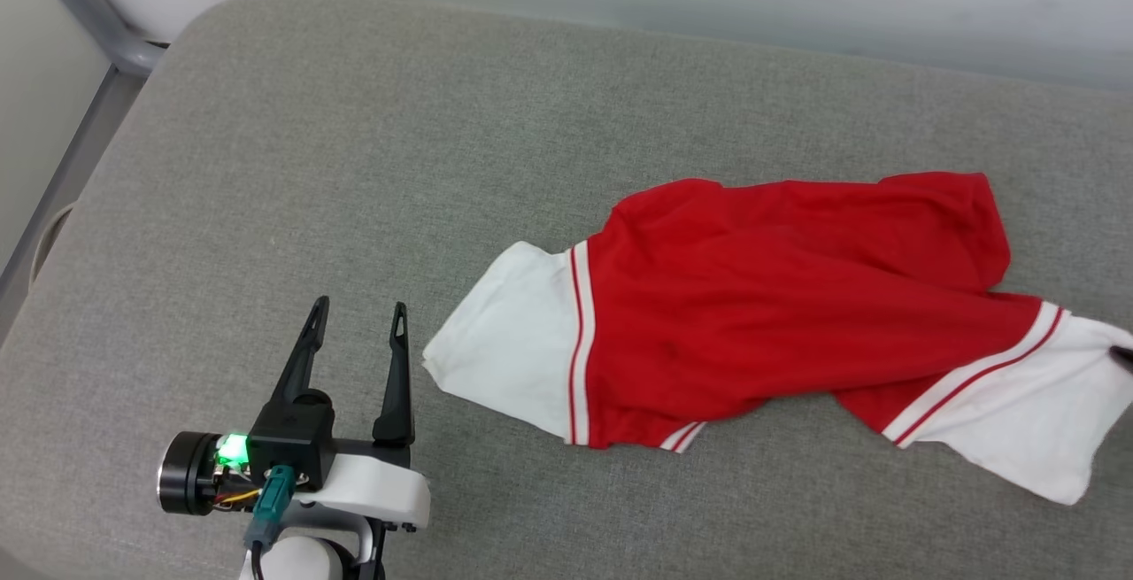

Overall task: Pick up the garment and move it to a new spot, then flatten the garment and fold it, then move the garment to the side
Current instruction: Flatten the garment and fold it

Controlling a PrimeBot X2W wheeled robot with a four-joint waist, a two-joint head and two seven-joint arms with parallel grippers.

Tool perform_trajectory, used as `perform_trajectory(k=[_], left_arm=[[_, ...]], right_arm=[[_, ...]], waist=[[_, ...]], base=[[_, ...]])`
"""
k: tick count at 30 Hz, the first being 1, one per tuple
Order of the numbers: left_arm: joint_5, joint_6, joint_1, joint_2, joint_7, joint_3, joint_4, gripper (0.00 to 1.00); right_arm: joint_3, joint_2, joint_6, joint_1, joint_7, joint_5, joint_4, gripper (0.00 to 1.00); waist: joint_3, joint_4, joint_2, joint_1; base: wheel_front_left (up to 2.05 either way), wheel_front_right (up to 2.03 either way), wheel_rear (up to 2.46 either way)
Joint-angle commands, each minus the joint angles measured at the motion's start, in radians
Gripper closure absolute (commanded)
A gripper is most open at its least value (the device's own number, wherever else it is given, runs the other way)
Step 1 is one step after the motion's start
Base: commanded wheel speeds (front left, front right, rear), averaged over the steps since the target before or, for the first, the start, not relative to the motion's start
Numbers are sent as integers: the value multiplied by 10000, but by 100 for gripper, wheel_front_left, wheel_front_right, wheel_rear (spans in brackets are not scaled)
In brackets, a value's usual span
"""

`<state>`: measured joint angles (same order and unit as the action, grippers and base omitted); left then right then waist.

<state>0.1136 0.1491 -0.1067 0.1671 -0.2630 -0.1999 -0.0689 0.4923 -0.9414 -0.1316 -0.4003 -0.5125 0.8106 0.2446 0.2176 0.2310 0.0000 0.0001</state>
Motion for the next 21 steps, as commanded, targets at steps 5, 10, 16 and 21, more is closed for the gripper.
perform_trajectory(k=[5, 10, 16, 21], left_arm=[[-211, -313, -287, -169, -24, 107, -122, 0], [-365, -465, -452, -355, -24, 147, -227, 0], [-484, -596, -542, -397, -25, 277, -431, 0], [-557, -670, -309, -374, -25, 400, -464, 0]], right_arm=[[-413, 134, 18, -630, -343, -429, 693, 100], [-144, 799, 18, -1335, -453, -1378, 1916, 100], [-10, 1836, 12, -1626, 44, -1498, 3213, 56], [-209, 1851, 15, -1739, 1444, -1713, 3360, 0]], waist=[[359, 182, 0, -1], [546, 255, 0, -1], [487, 164, 0, -1], [160, -116, 0, -1]], base=[[0, 0, 0], [0, 0, 0], [0, 0, 0], [0, 0, 0]])
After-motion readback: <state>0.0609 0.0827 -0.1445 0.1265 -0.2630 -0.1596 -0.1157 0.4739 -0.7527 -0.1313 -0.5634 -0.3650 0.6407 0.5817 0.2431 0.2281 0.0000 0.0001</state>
